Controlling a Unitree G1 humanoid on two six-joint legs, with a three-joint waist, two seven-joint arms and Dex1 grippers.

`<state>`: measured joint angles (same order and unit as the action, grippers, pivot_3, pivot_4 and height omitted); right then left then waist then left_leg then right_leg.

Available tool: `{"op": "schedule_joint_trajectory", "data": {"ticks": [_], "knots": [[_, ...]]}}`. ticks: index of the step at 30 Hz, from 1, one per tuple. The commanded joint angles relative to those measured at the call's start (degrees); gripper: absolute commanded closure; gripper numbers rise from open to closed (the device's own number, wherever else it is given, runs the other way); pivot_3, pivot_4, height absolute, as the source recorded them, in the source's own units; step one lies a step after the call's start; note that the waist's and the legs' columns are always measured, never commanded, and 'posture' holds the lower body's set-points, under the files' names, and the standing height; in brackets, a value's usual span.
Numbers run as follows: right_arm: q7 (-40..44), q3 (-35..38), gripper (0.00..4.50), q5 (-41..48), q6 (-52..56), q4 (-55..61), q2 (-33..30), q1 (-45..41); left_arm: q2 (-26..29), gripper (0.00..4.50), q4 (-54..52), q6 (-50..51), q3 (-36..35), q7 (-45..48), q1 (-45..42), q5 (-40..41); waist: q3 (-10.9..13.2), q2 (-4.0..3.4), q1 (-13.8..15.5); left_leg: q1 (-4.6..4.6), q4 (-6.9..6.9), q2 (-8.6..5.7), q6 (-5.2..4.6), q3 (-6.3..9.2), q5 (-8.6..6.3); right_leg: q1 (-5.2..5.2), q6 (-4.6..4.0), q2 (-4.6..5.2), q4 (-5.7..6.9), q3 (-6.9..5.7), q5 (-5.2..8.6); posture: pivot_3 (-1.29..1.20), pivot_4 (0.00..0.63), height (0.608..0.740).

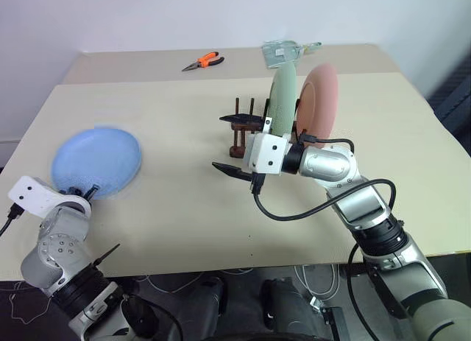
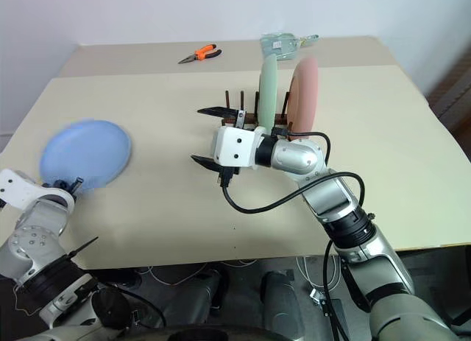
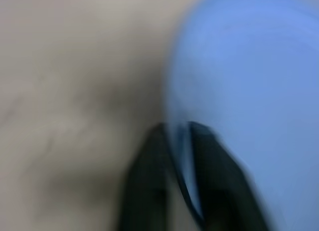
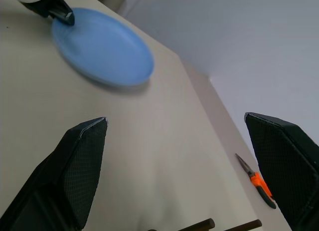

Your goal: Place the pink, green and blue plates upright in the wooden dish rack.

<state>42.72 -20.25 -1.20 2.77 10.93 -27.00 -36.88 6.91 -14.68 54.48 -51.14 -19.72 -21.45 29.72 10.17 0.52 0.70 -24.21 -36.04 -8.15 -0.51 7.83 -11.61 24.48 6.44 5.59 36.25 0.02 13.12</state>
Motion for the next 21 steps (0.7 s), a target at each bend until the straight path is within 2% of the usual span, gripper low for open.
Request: {"op": "schedule_joint_trajectory", "data": {"ticks": [1, 2, 6, 12, 15, 19, 21], "knots": [[-0.6, 2.1, 0.0, -0.7, 0.3, 0.7, 0.2, -0.7, 2.5, 4.46, -1.2, -1.9, 4.7, 3.5, -0.8, 0.9, 0.0, 0.01, 0.1, 0.0, 0.0, 0.0, 0.0, 0.0, 0.0, 0.0, 0.0, 0.0, 0.0, 0.0, 0.0, 0.0, 0.15, 0.729], [-0.6, 2.2, 0.0, -0.8, 0.4, 0.7, 0.2, -0.7, 2.8, 4.46, -1.4, -2.5, 5.6, 4.3, -0.9, 1.1, 0.0, 0.01, 0.1, 0.0, -0.01, 0.0, 0.0, 0.0, 0.0, 0.0, 0.0, 0.0, 0.0, 0.0, 0.0, 0.0, 0.15, 0.729], [-1.3, 1.3, 0.0, -3.4, -3.3, 1.0, 0.6, -1.0, 7.1, 4.46, -7.9, -2.8, 19.5, 10.3, -7.6, 0.6, 0.1, 0.24, 0.3, -0.03, -0.03, -0.01, 0.01, 0.04, 0.01, -0.01, -0.01, 0.0, -0.01, -0.02, 0.0, 0.0, 0.15, 0.729], [-2.9, -1.8, 0.0, -9.9, -8.5, -1.7, 2.1, -1.6, 9.8, 4.46, -12.0, 3.2, 33.2, 10.9, -16.4, -0.8, 0.1, 0.31, -0.8, 0.01, 0.03, -0.03, 0.28, -0.11, 0.13, 0.01, -0.01, 0.02, -0.02, 0.09, -0.02, 0.0, 0.15, 0.729], [-5.3, -2.7, 0.0, -14.1, -10.3, -5.3, 3.2, -3.4, 9.2, 4.46, -13.4, 5.2, 35.2, 11.2, -17.8, -0.3, 0.1, 0.32, -1.8, 0.1, 0.13, 0.06, 0.31, -0.15, 0.17, 0.07, -0.02, -0.06, 0.03, 0.18, -0.01, 0.0, 0.15, 0.729], [-8.5, -3.4, 0.0, -18.8, -11.9, -11.1, 4.7, -6.1, 8.5, 4.46, -14.0, 6.8, 35.4, 12.0, -18.4, 0.6, 0.1, 0.31, -1.6, 0.1, 0.14, 0.24, 0.42, -0.15, 0.24, 0.15, -0.12, -0.25, 0.13, 0.22, -0.05, 0.0, 0.15, 0.729], [-8.9, -3.5, 0.52, -19.5, -12.4, -12.5, 5.3, -6.6, 8.5, 4.5, -14.2, 7.3, 35.5, 12.3, -18.4, 0.7, 0.1, 0.31, -1.4, 0.1, 0.14, 0.24, 0.44, -0.14, 0.24, 0.14, -0.14, -0.27, 0.12, 0.22, -0.06, 0.0, 0.15, 0.729]]}}
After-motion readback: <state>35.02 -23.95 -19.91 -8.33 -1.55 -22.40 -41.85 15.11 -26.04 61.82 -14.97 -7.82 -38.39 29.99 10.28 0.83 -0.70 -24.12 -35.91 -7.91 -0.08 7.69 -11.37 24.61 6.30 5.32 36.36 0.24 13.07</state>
